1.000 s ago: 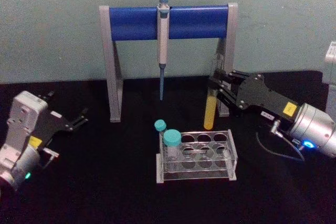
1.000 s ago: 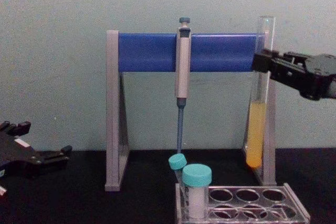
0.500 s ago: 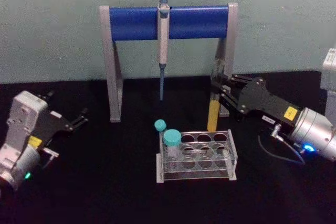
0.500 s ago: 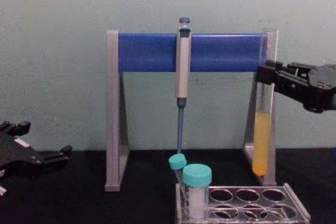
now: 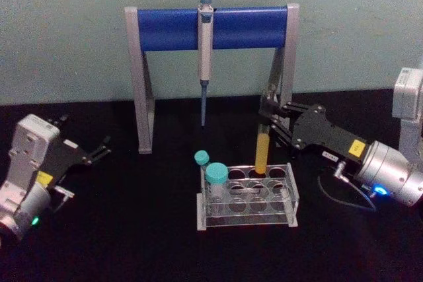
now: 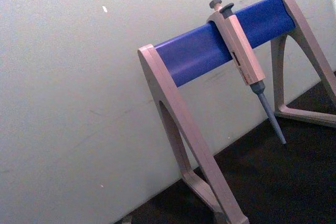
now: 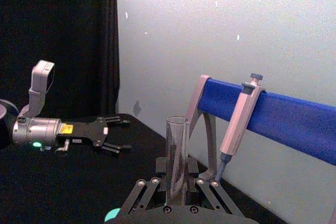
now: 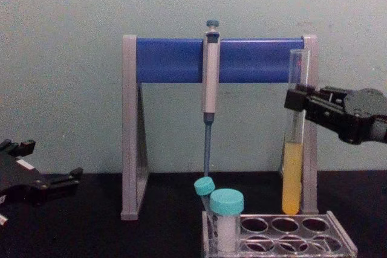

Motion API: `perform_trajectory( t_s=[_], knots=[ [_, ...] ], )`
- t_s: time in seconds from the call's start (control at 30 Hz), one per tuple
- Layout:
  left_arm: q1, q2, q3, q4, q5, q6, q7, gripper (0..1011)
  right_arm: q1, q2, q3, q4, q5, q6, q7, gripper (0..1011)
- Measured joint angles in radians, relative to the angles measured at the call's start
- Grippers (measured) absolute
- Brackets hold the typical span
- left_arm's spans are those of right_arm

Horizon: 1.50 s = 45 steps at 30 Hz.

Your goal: Pick up the test tube from the test tube rack, shake it, then place it back into the test tube rack.

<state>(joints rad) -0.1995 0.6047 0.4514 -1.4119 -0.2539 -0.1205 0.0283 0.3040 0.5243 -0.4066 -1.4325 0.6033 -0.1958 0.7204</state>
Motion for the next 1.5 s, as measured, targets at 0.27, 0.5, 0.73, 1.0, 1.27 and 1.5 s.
perform_trajectory(
  t_s=[0.27, 0.5, 0.73, 1.0, 1.27, 1.5],
  knots=[
    [0.000, 0.000, 0.000, 0.000, 0.000, 0.000, 0.000, 1001, 0.014, -0.015, -0.012, 0.043, 0.003, 0.000, 0.010, 228],
    [0.000, 0.000, 0.000, 0.000, 0.000, 0.000, 0.000, 1001, 0.027, -0.027, -0.020, 0.076, 0.000, 0.004, 0.010, 228],
    [0.000, 0.000, 0.000, 0.000, 0.000, 0.000, 0.000, 1001, 0.030, -0.031, -0.024, 0.085, -0.003, 0.009, 0.008, 227],
    [0.000, 0.000, 0.000, 0.000, 0.000, 0.000, 0.000, 1001, 0.036, -0.035, -0.031, 0.099, -0.012, 0.017, 0.005, 228],
    [0.000, 0.000, 0.000, 0.000, 0.000, 0.000, 0.000, 1001, 0.042, -0.039, -0.037, 0.113, -0.017, 0.024, 0.005, 228],
    [0.000, 0.000, 0.000, 0.000, 0.000, 0.000, 0.000, 1001, 0.049, -0.041, -0.043, 0.125, -0.025, 0.029, 0.006, 228]
  ],
)
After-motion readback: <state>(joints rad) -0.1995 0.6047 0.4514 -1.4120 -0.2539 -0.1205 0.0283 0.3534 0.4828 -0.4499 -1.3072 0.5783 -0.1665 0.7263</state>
